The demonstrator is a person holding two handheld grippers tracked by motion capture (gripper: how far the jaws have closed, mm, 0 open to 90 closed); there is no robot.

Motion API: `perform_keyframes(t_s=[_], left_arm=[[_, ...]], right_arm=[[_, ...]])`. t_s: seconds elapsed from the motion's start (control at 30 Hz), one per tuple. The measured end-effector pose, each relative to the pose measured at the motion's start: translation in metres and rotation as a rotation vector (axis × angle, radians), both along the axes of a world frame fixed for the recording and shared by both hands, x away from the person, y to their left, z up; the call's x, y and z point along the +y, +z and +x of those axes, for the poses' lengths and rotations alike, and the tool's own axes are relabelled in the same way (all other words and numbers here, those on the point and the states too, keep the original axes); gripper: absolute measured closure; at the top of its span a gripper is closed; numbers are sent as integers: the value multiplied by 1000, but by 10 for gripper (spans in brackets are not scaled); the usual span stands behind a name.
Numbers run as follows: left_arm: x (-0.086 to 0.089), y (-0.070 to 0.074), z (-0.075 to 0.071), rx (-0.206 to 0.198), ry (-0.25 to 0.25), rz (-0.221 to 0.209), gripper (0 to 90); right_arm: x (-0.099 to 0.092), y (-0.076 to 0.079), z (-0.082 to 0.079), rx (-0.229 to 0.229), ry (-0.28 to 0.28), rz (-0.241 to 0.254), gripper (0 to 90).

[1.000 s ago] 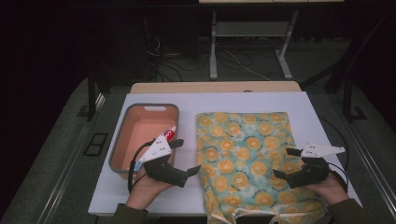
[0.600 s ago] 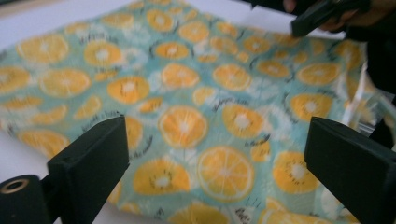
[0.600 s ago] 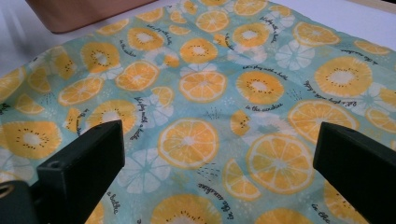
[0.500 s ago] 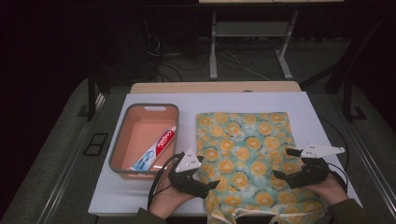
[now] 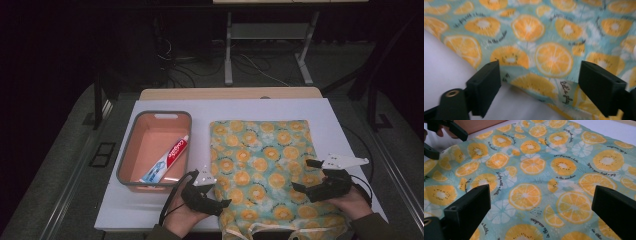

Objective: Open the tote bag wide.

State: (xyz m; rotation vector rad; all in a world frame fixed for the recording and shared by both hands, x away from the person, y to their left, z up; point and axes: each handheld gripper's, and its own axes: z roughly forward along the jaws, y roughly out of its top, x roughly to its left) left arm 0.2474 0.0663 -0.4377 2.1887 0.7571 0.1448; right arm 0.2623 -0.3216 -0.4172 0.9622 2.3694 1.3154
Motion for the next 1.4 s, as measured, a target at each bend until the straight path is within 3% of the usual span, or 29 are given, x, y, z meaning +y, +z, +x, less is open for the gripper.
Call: perform_keyframes(t_s=[0.17, 0.2, 0.27, 0.3, 0.33, 0.37, 0.4, 0.47, 0.5, 0.73, 0.9, 1.0, 1.4], left_arm=[[2, -6, 4, 42, 2, 18, 291], [2, -7, 5, 51, 0, 22, 395], [3, -8, 6, 50, -3, 30, 421], [3, -8, 6, 52, -11, 34, 558], [3, -8, 7, 55, -19, 32, 619], [4, -8, 7, 58, -33, 33, 619], [3, -7, 7, 60, -44, 37, 745], [-1, -7, 6, 44, -50, 60, 775], [-3, -6, 6, 38, -50, 70, 846], [-23, 0, 16, -17, -57, 115, 881], [-36, 1, 34, -22, -38, 102, 882], [-45, 3, 47, -11, -20, 52, 883], [-59, 6, 115, -66, 65, 31, 887]], right_arm=[[0, 0, 0, 1, 0, -1, 18], [0, 0, 0, 1, 1, -2, 18], [0, 0, 0, 1, 1, -2, 18], [0, 0, 0, 1, 2, -2, 18], [0, 0, 0, 2, 2, -2, 18], [0, 0, 0, 2, 2, -2, 18], [0, 0, 0, -1, 4, -2, 18], [0, 0, 0, 0, 5, -2, 18], [1, -1, 0, 1, 4, -2, 18], [0, 0, 0, 1, 2, 3, 18], [0, -1, 1, 2, 2, 2, 18], [-1, -1, 1, 3, -1, 6, 18], [-1, -1, 1, 3, 0, 8, 18]])
